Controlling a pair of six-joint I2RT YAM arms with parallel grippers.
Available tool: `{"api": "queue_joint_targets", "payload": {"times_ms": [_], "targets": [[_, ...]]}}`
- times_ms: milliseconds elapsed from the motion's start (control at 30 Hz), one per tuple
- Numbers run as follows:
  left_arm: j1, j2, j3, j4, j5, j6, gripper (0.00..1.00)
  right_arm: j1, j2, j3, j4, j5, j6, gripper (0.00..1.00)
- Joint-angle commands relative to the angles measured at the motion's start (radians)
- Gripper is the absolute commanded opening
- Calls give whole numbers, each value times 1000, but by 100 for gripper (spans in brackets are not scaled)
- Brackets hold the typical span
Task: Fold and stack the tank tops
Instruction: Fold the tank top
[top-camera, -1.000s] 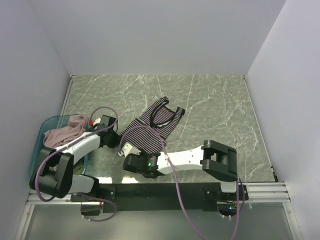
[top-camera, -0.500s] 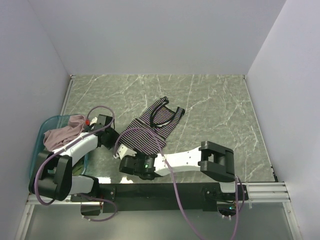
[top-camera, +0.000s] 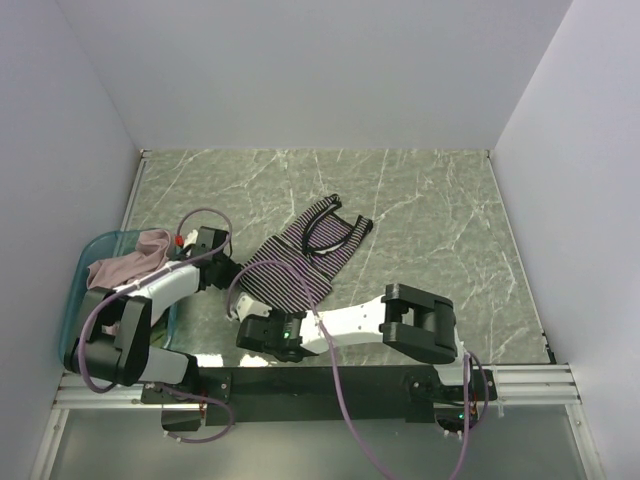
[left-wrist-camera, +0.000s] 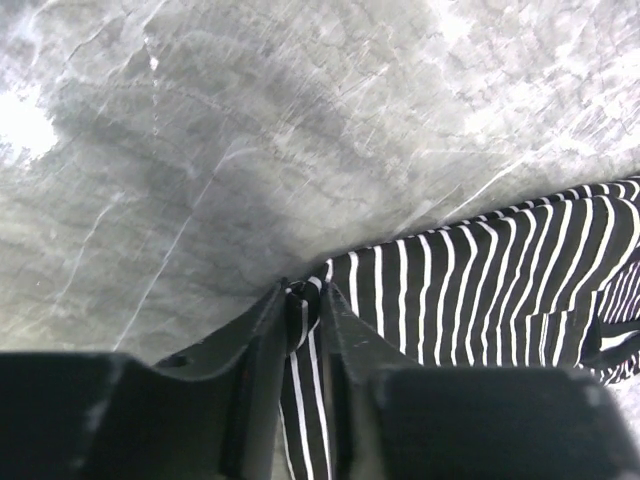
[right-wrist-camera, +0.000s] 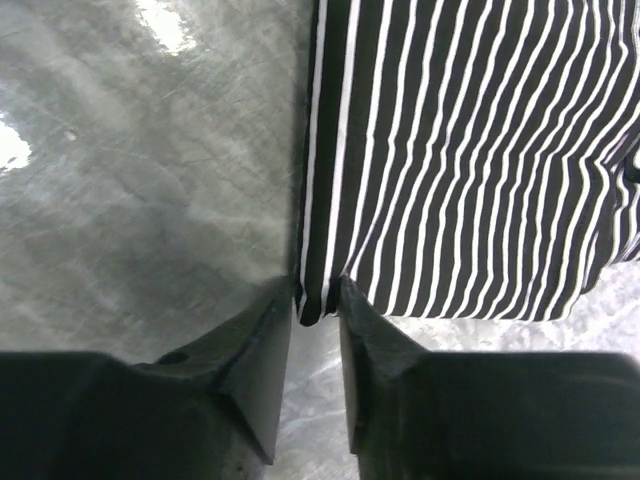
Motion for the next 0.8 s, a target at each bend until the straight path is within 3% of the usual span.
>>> {"api": "queue_joint_targets", "payload": {"times_ms": [0,133,200,767], "targets": [[2,35,2,-8,-21,7,22,-10,13,51,12,35,1,25],[2,39,38,-34,-53,25,1,-11,10,82,1,27,1,8],[3,22,59,-58,-64,47,1,-18,-1,106,-8,7,5,4],[91,-209,358,-376,-82,166,1,-60,-125,355,-6,-460,130,2]]}}
